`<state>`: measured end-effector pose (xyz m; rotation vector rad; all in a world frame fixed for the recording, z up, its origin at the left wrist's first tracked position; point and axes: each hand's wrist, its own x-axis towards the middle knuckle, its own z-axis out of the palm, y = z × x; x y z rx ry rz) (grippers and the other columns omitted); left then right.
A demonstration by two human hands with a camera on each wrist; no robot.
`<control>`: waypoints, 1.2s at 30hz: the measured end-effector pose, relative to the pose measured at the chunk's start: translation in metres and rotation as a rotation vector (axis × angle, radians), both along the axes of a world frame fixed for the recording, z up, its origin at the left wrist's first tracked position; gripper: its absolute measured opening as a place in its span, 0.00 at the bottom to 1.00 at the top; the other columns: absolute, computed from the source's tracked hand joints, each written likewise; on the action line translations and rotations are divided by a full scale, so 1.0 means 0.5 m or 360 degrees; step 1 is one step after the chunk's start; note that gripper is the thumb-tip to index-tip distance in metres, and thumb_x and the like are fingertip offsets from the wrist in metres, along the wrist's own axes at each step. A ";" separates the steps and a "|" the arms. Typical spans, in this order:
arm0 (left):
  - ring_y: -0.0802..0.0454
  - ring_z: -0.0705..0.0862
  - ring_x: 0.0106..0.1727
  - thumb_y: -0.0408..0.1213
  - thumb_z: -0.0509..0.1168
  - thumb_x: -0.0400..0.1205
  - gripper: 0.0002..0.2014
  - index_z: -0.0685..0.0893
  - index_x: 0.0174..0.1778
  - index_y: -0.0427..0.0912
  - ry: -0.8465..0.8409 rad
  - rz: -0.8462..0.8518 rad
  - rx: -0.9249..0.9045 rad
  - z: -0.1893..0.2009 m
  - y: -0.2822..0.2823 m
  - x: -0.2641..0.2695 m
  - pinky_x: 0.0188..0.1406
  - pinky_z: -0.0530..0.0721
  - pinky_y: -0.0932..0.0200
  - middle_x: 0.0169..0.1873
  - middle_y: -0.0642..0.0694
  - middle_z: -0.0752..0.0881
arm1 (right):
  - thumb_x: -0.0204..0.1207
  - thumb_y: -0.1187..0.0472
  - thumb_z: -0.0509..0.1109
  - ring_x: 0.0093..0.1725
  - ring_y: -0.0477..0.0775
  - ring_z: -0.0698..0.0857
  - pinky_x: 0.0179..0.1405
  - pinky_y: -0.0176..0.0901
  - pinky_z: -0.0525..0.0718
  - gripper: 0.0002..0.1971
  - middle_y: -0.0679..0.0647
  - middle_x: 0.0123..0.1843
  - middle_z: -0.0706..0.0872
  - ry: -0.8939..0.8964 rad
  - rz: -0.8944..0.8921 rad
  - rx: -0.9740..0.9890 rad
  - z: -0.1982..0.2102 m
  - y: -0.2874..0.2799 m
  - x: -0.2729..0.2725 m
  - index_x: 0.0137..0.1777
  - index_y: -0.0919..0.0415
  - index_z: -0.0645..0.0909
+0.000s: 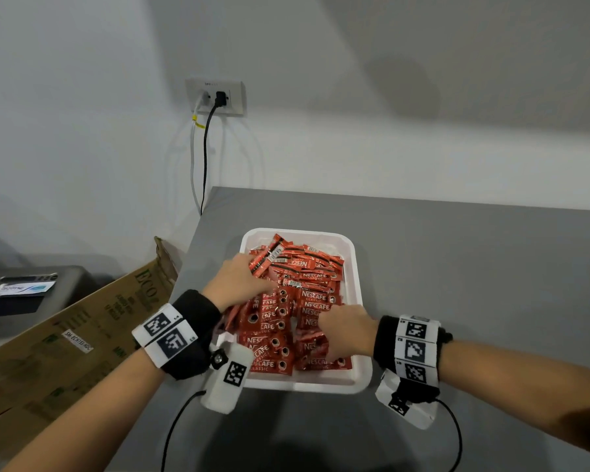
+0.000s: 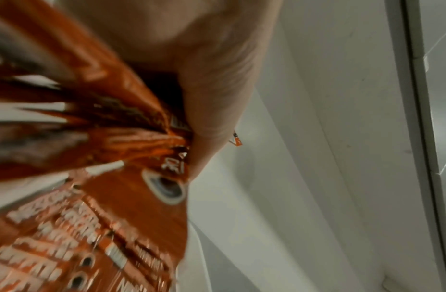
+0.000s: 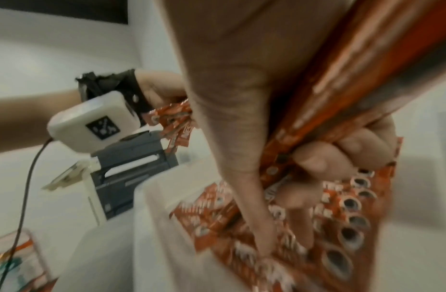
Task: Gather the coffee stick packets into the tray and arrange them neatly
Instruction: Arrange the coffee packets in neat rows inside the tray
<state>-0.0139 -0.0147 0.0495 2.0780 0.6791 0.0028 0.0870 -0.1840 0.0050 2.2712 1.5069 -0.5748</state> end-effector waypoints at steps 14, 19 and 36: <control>0.59 0.83 0.33 0.31 0.70 0.75 0.05 0.86 0.45 0.38 0.0072 0.0170 0.0186 -0.006 0.056 -0.021 0.30 0.74 0.70 0.32 0.51 0.85 | 0.76 0.53 0.71 0.41 0.55 0.86 0.40 0.45 0.85 0.14 0.54 0.46 0.88 0.0344 0.0306 0.0352 -0.015 0.106 -0.046 0.56 0.62 0.82; 0.59 0.83 0.33 0.33 0.70 0.75 0.08 0.86 0.49 0.36 0.0102 0.0178 0.0164 -0.013 0.056 -0.029 0.31 0.76 0.68 0.32 0.51 0.84 | 0.75 0.49 0.72 0.44 0.57 0.86 0.43 0.49 0.86 0.19 0.56 0.49 0.88 0.0202 0.0384 0.0318 -0.018 0.122 -0.058 0.58 0.63 0.82; 0.60 0.81 0.33 0.35 0.69 0.78 0.04 0.80 0.40 0.44 0.0130 0.0050 0.0057 0.002 0.043 -0.025 0.30 0.74 0.71 0.32 0.52 0.82 | 0.74 0.64 0.70 0.30 0.51 0.81 0.31 0.41 0.80 0.09 0.60 0.43 0.90 0.0580 -0.0136 -0.0339 0.001 0.008 0.024 0.48 0.71 0.85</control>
